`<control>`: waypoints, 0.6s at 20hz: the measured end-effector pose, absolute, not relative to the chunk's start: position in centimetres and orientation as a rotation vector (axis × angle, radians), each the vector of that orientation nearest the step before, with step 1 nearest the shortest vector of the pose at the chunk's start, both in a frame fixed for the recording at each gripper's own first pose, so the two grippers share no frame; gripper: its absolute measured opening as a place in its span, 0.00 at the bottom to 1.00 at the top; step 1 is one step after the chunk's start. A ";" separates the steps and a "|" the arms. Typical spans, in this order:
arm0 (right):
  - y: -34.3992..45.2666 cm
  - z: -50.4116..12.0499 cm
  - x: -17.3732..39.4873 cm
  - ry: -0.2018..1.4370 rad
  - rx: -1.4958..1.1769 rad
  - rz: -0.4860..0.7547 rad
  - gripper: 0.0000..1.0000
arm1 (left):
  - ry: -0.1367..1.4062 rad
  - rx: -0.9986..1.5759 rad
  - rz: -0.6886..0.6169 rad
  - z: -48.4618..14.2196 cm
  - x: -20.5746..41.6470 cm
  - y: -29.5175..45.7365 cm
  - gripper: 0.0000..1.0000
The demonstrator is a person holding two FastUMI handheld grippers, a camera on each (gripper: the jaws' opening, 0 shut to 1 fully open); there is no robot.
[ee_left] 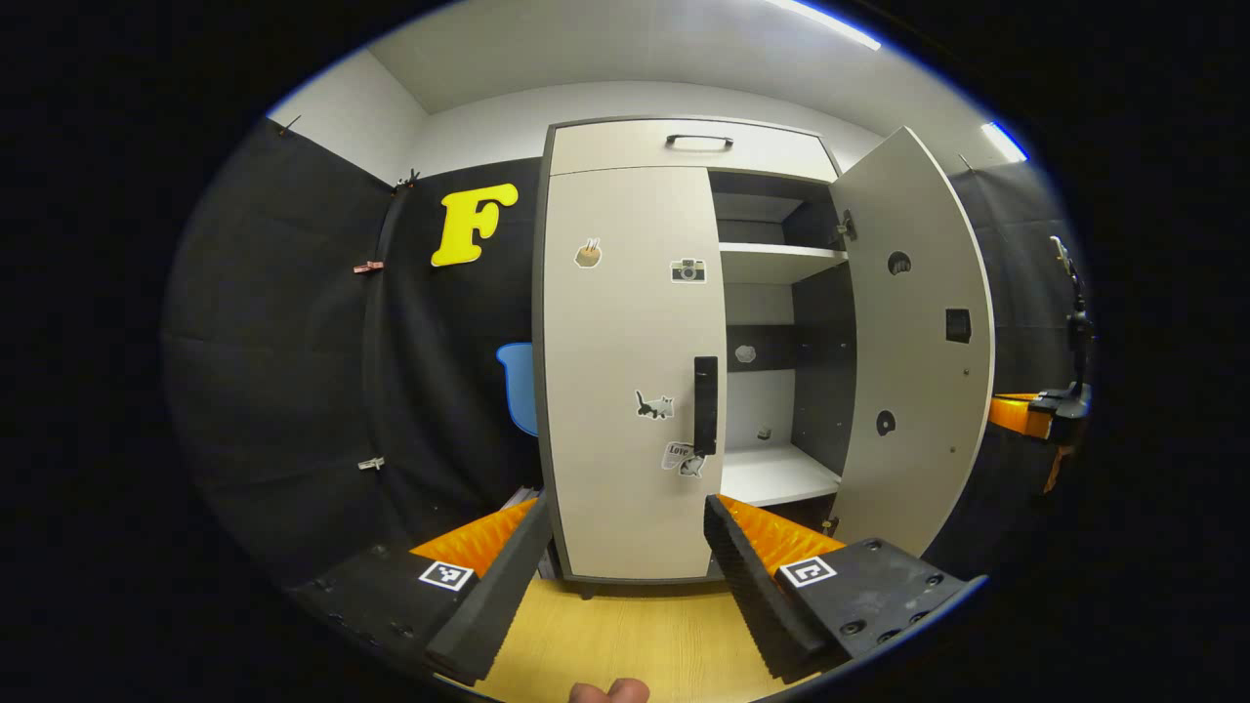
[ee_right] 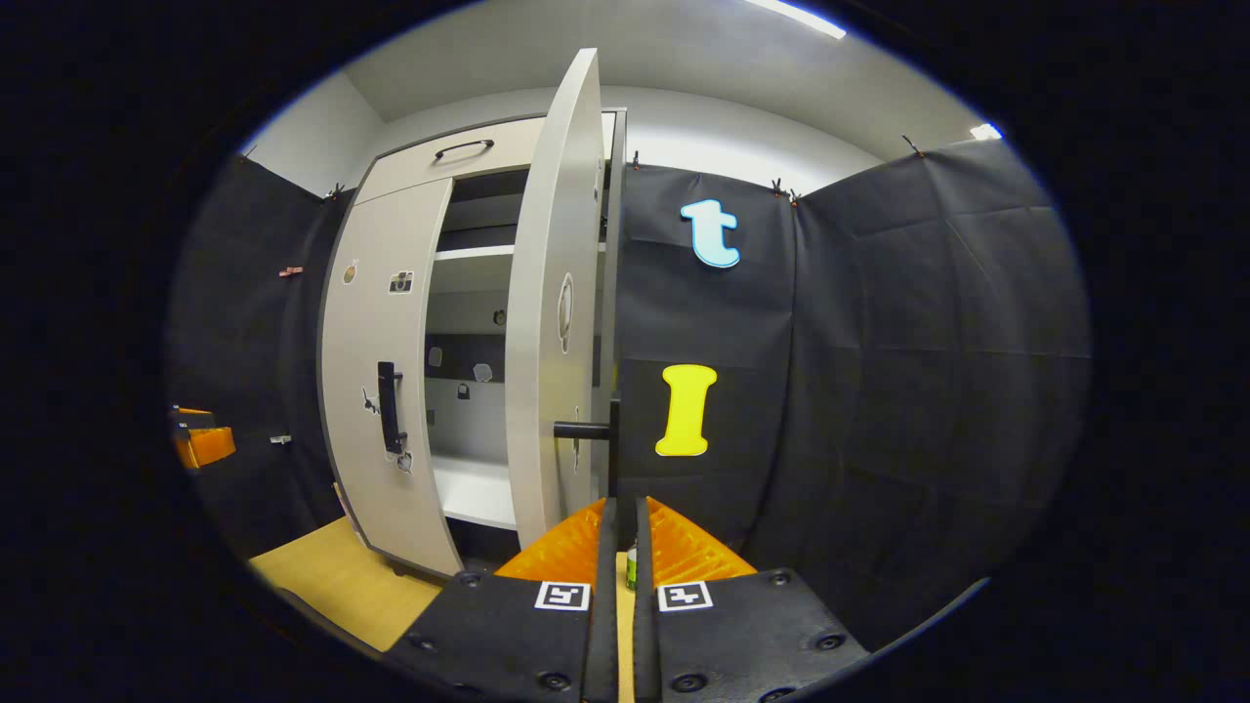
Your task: Open the right door of the double-door shoe cabinet with the right hand, and open the left door with the left hand.
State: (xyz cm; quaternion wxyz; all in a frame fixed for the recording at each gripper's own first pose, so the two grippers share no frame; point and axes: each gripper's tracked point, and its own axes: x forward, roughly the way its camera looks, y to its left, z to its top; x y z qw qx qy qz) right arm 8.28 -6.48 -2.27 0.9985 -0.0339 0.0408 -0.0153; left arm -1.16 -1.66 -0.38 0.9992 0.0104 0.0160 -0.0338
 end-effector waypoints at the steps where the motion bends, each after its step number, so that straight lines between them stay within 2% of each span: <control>1: -6.9 -1.7 8.0 0.072 -0.062 -0.038 0.12 | 0.032 0.023 -0.073 -0.2 -0.8 -2.0 0.98; 3: -7.3 -0.6 7.1 0.049 -0.036 -0.050 0.17 | 0.030 0.031 -0.085 -0.1 -0.1 -2.7 0.98; 4: -7.4 -0.3 6.5 0.045 -0.021 -0.049 0.27 | 0.028 0.035 -0.092 0.0 0.2 -3.2 0.98; 5: -7.2 -0.1 6.0 0.044 -0.006 -0.040 0.31 | 0.027 0.036 -0.099 0.1 0.6 -3.7 0.98; 6: -6.9 0.2 5.5 0.037 0.009 -0.027 0.43 | 0.026 0.034 -0.107 0.1 1.1 -4.2 0.98; 7: -6.9 0.3 5.1 0.038 0.016 -0.027 0.41 | 0.029 0.031 -0.116 0.1 1.6 -4.6 0.98; 8: -7.0 0.2 4.8 0.041 0.012 -0.029 0.58 | 0.031 0.029 -0.124 0.0 2.1 -5.2 0.98; 9: -6.9 0.0 4.3 0.051 0.009 -0.032 0.65 | 0.031 0.029 -0.130 0.0 2.6 -5.6 0.98; 10: -6.8 -0.1 3.8 0.060 0.008 -0.036 0.87 | 0.028 0.034 -0.134 0.1 3.2 -5.9 0.98; 11: -6.7 -0.4 3.4 0.063 0.015 -0.041 0.99 | 0.022 0.042 -0.136 0.3 4.0 -6.2 0.97; 12: -6.7 -0.4 3.0 0.062 0.022 -0.048 0.99 | 0.015 0.052 -0.137 0.5 4.8 -6.5 0.98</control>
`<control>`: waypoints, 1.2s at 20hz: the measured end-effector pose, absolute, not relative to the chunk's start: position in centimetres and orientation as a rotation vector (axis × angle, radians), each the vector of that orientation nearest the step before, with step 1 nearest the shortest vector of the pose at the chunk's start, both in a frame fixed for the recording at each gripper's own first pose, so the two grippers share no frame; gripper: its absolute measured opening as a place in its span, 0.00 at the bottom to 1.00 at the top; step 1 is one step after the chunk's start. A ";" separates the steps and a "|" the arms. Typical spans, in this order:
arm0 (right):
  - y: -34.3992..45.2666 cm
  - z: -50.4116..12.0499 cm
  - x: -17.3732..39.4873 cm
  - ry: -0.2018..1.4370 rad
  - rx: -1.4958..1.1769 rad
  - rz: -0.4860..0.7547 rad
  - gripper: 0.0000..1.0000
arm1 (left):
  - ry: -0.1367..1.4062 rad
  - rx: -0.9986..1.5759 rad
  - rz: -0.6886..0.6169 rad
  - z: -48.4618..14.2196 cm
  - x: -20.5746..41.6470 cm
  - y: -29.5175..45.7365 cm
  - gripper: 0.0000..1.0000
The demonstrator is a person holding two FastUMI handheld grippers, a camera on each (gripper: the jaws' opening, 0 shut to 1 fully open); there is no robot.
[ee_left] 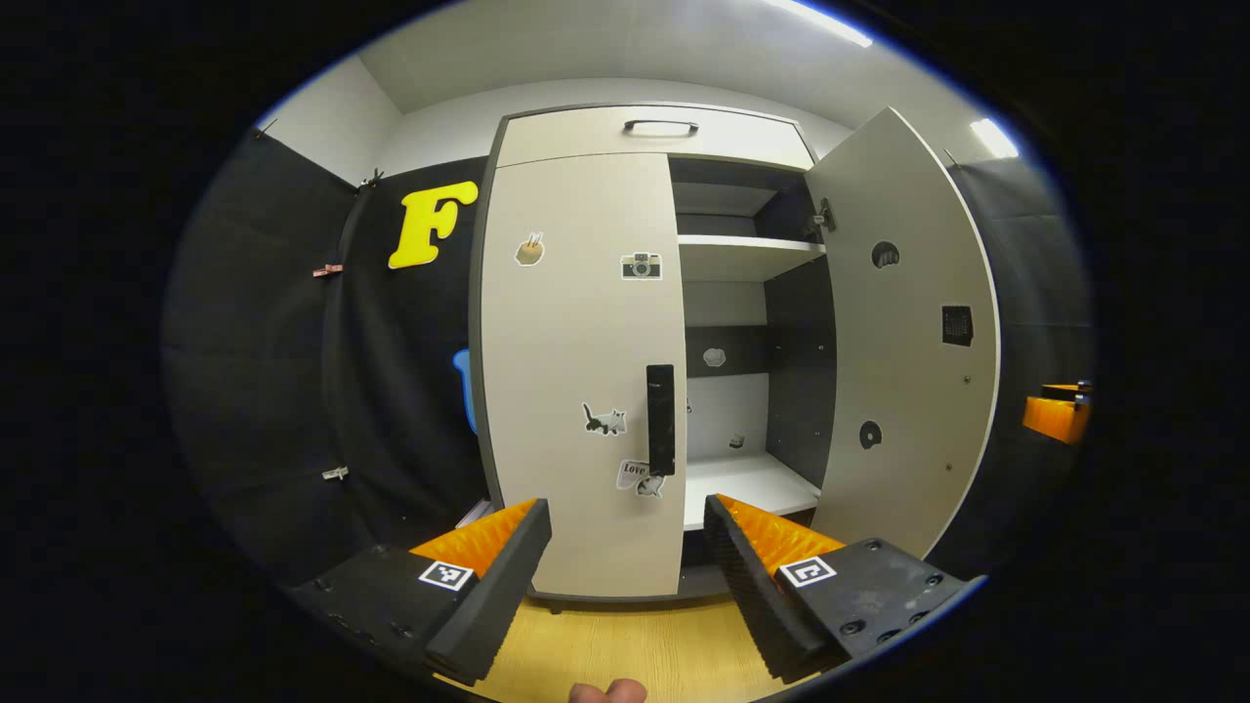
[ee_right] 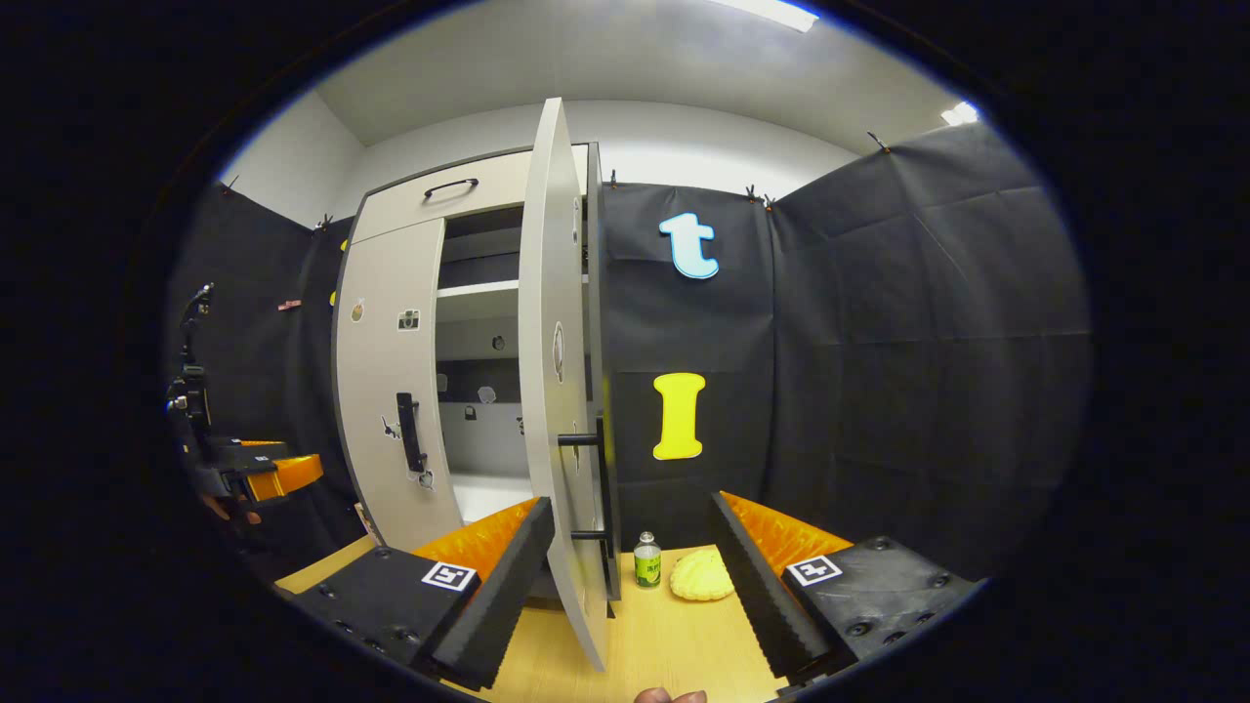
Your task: Open the right door of the double-door shoe cabinet with the right hand, and open the left door with the left hand.
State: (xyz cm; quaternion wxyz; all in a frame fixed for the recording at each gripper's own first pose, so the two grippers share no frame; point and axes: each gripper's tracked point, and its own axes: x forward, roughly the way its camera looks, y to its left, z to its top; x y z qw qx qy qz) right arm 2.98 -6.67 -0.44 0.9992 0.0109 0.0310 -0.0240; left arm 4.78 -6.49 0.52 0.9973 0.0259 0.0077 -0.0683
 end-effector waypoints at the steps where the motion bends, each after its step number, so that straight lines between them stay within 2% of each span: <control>1: -6.7 -0.3 2.6 0.051 0.026 -0.059 0.99 | 0.007 0.059 -0.137 0.8 5.6 -6.8 0.98; 4: -6.6 -0.2 1.7 0.030 0.023 -0.074 0.99 | 0.001 0.073 -0.144 1.2 8.5 -7.6 0.98; 5: -6.7 -0.2 1.5 0.032 0.018 -0.076 0.94 | 0.003 0.077 -0.143 1.3 9.5 -7.8 0.98; 6: -6.8 0.0 1.3 0.028 0.009 -0.078 0.99 | -0.005 0.076 -0.142 1.6 10.5 -8.1 0.99; 16: -10.0 0.2 0.7 0.021 -0.022 -0.135 0.99 | -0.005 0.060 -0.145 1.4 20.2 -11.2 0.95; 21: -11.7 -0.3 1.1 0.034 -0.021 -0.153 0.99 | -0.002 0.085 -0.102 0.9 23.9 -11.5 0.83; 22: -11.9 -0.3 1.3 0.036 -0.024 -0.153 0.99 | 0.002 0.084 -0.096 0.6 24.4 -11.6 0.79; 24: -12.4 -0.6 1.5 0.045 -0.027 -0.153 0.99 | 0.011 0.076 -0.094 0.1 25.3 -11.7 0.64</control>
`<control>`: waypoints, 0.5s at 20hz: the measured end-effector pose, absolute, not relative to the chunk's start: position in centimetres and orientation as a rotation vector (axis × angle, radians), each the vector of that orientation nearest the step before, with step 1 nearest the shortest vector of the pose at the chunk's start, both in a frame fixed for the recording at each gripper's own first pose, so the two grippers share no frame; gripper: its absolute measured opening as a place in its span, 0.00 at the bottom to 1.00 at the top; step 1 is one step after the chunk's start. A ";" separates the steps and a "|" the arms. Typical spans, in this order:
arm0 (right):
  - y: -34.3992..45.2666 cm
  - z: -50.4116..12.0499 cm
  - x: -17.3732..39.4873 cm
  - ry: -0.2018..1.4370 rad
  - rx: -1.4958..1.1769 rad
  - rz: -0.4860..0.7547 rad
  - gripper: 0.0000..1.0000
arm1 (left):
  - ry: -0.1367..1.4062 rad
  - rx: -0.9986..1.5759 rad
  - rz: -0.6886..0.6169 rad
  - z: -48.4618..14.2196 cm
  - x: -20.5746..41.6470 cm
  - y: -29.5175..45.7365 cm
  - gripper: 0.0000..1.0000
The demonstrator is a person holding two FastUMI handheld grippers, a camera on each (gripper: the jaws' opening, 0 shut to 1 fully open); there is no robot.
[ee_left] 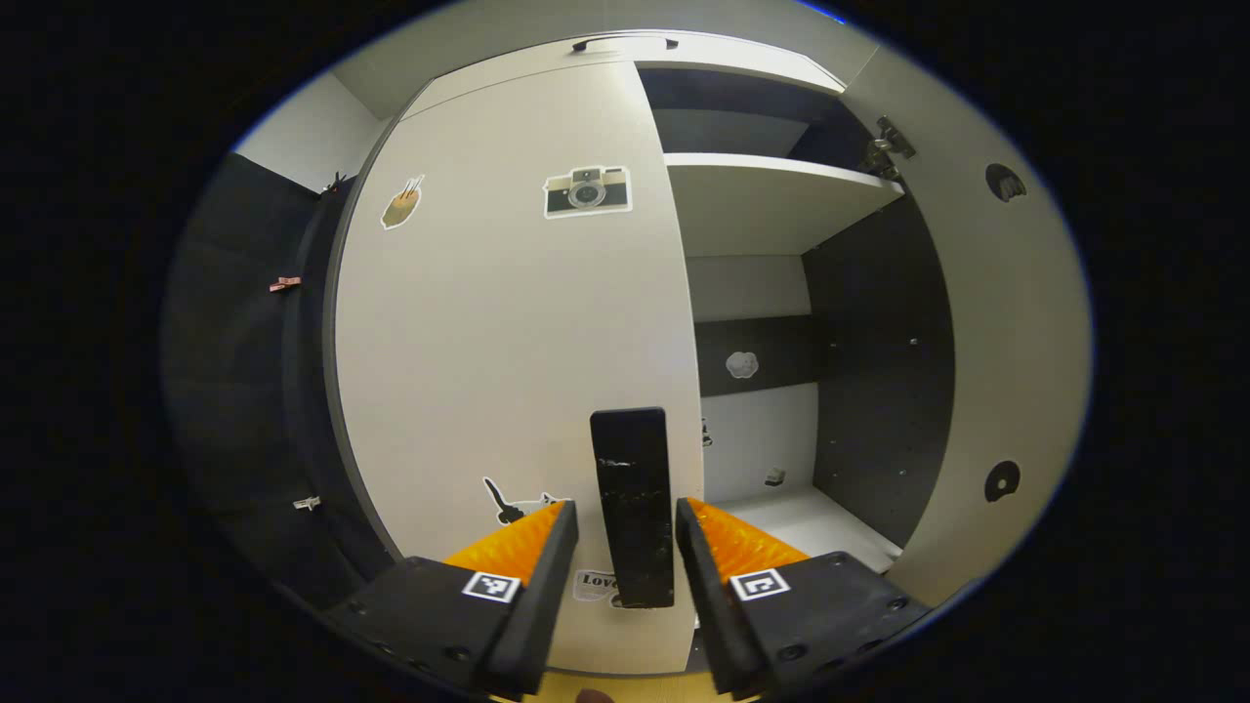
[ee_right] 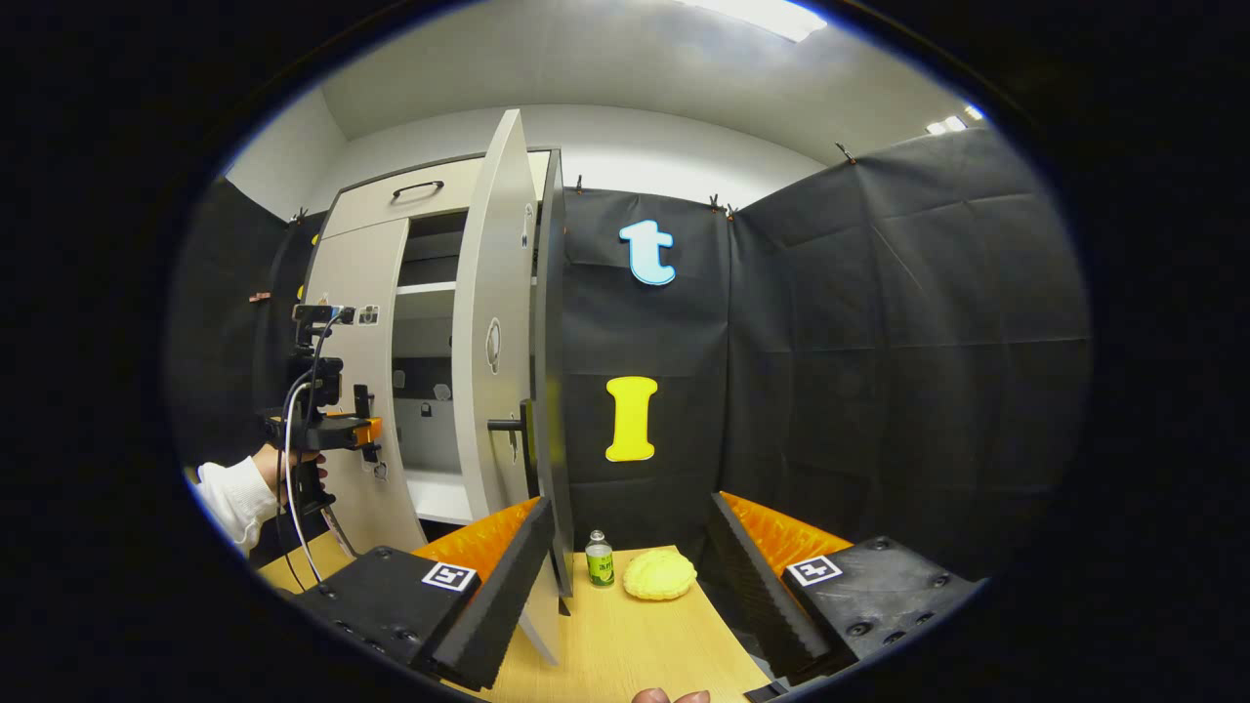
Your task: Open the right door of the double-door shoe cabinet with the right hand, and open the left door with the left hand.
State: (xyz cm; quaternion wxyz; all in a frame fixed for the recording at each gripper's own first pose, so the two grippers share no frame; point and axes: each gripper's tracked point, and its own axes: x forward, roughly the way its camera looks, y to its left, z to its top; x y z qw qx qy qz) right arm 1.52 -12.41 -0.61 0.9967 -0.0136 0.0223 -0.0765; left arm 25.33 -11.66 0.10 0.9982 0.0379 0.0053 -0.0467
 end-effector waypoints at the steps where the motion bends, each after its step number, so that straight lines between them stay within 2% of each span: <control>1: -12.6 -0.7 1.7 0.048 -0.026 -0.152 0.99 | 0.014 0.064 -0.102 0.0 25.5 -12.0 0.53; 2: -12.8 -0.9 1.8 0.053 -0.025 -0.149 0.99 | 0.020 0.054 -0.097 -0.1 25.7 -12.1 0.48; 3: -12.9 -1.1 1.8 0.058 -0.022 -0.145 0.94 | 0.013 0.049 -0.080 0.0 25.5 -12.1 0.37; 4: -12.7 -1.2 1.9 0.064 -0.019 -0.139 0.99 | 0.018 0.054 -0.067 -0.2 25.7 -12.1 0.37; 10: -10.4 -1.5 2.1 0.065 -0.044 -0.059 0.99 | 0.109 0.044 -0.104 -1.0 25.5 -12.2 0.30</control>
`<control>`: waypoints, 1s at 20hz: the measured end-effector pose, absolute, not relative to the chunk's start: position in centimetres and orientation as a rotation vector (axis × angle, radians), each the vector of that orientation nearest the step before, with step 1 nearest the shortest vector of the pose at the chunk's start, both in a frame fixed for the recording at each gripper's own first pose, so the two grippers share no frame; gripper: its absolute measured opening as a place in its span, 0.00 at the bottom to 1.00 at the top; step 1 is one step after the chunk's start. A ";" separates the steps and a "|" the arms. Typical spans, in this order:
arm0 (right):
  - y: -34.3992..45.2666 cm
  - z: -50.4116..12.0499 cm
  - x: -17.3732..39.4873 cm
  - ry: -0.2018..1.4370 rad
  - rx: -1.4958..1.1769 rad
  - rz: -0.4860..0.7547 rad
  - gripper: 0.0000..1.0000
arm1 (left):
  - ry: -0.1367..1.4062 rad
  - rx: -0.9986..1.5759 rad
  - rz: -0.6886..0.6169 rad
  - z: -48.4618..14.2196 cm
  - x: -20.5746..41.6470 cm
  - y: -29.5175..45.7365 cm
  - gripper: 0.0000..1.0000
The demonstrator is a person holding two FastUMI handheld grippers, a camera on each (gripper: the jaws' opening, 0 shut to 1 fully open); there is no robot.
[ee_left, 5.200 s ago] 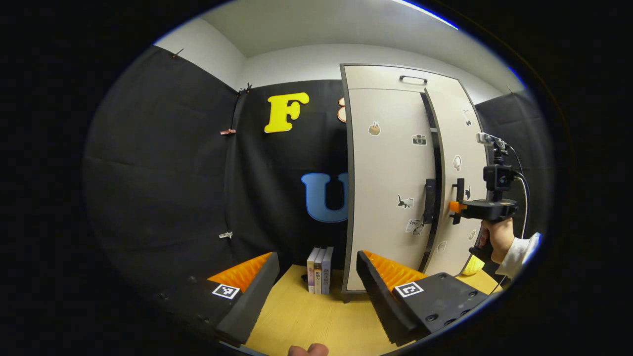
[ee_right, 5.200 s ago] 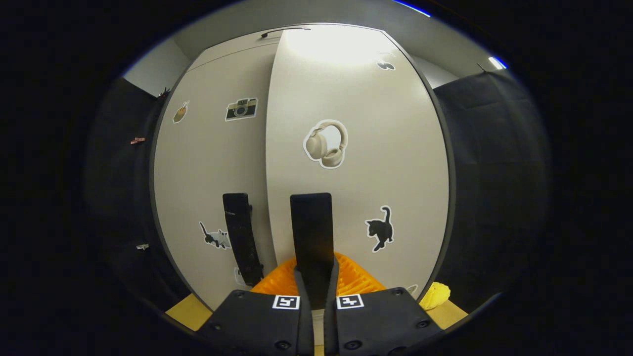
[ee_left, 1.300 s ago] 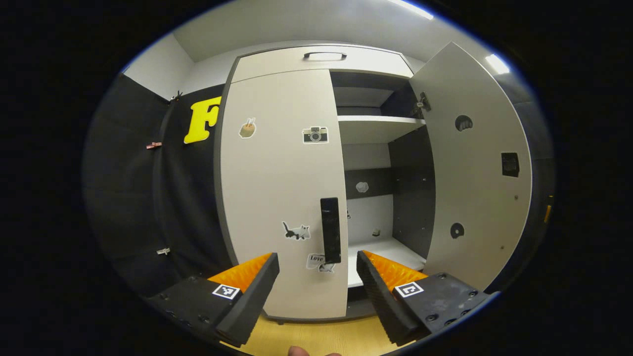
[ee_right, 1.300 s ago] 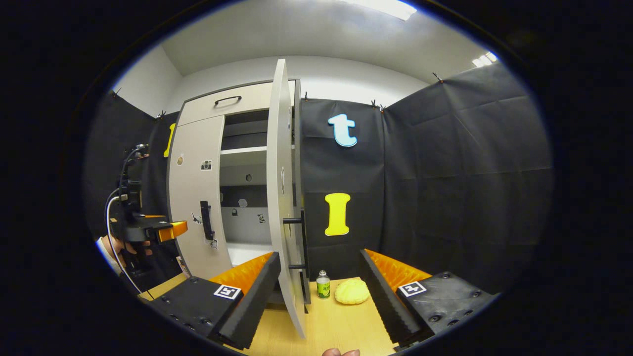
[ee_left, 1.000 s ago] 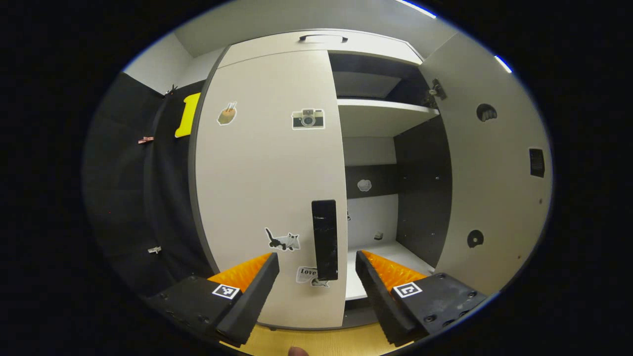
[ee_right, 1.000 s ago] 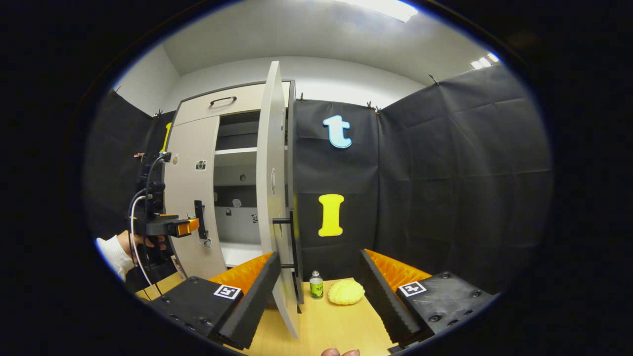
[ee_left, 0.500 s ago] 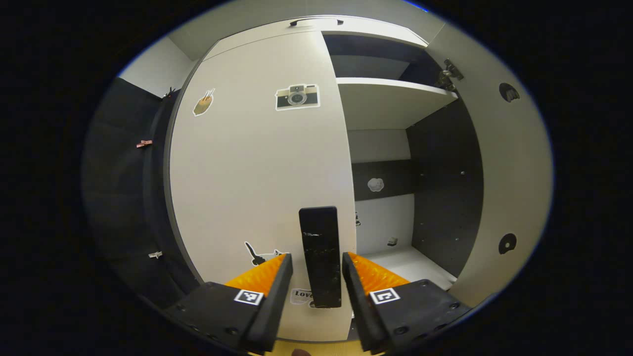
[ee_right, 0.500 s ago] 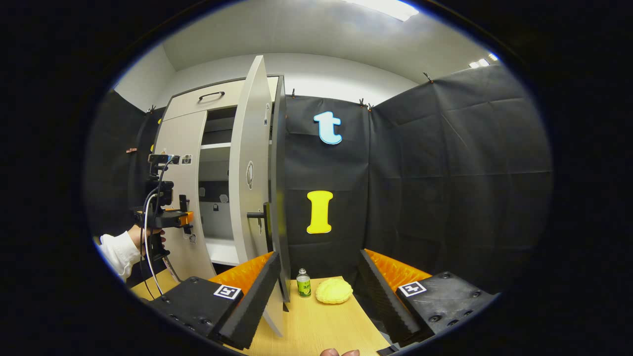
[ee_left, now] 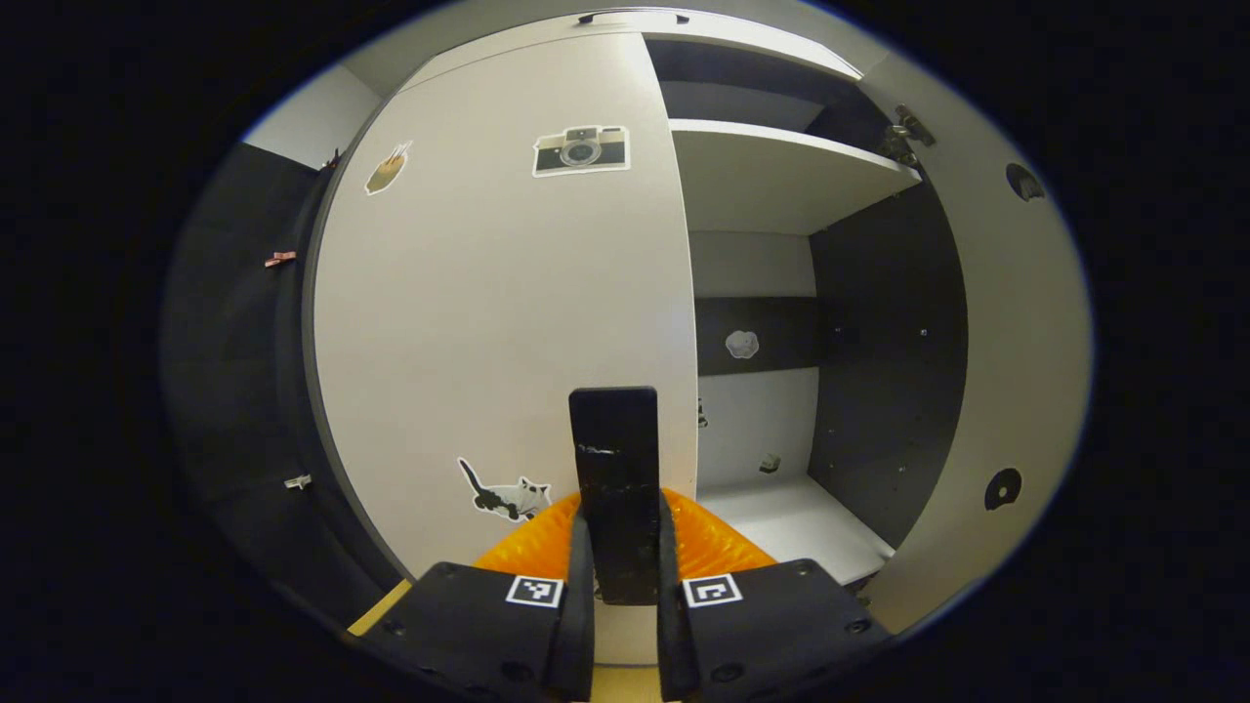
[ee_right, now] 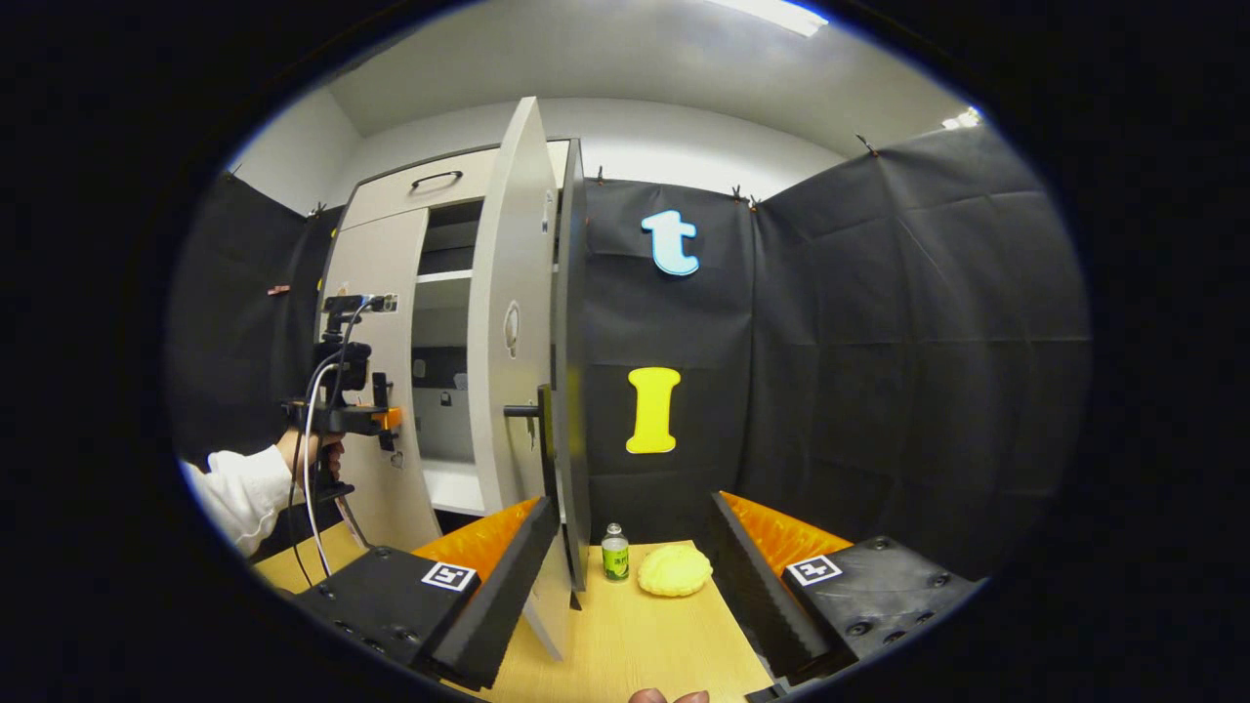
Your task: Open the right door of the double-door shoe cabinet with the right hand, and open the left door with the left hand.
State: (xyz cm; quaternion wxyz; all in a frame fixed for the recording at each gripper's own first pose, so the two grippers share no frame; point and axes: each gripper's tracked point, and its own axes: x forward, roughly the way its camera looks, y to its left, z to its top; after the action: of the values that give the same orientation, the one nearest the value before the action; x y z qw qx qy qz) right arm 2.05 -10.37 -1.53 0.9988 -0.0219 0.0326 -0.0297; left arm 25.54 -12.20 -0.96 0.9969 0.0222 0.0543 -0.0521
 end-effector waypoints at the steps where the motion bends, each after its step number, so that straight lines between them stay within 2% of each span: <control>1: -10.0 -1.5 2.0 0.064 -0.051 -0.046 0.99 | 0.116 0.047 -0.105 -0.9 25.5 -12.2 0.27; 6: -8.9 -1.5 1.5 0.067 -0.051 -0.015 0.99 | 0.121 0.031 -0.150 -1.0 24.4 -11.7 0.21; 9: -8.2 -1.5 0.9 0.069 -0.044 -0.012 0.96 | 0.107 0.031 -0.150 -0.8 22.2 -10.4 0.20; 10: -7.9 -1.3 0.7 0.064 -0.043 -0.009 0.99 | 0.110 0.025 -0.153 -1.0 21.4 -10.1 0.19; 20: -2.8 -0.6 1.1 0.034 -0.020 0.057 0.99 | 0.132 -0.015 -0.165 -1.6 14.2 -4.2 0.18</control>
State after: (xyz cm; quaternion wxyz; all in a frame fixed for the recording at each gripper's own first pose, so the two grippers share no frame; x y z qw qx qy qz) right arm 1.11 -2.78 -0.63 0.9994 -0.0101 0.0169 0.0285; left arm 14.20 -4.24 -1.60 0.9944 -0.0074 0.0659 -0.0824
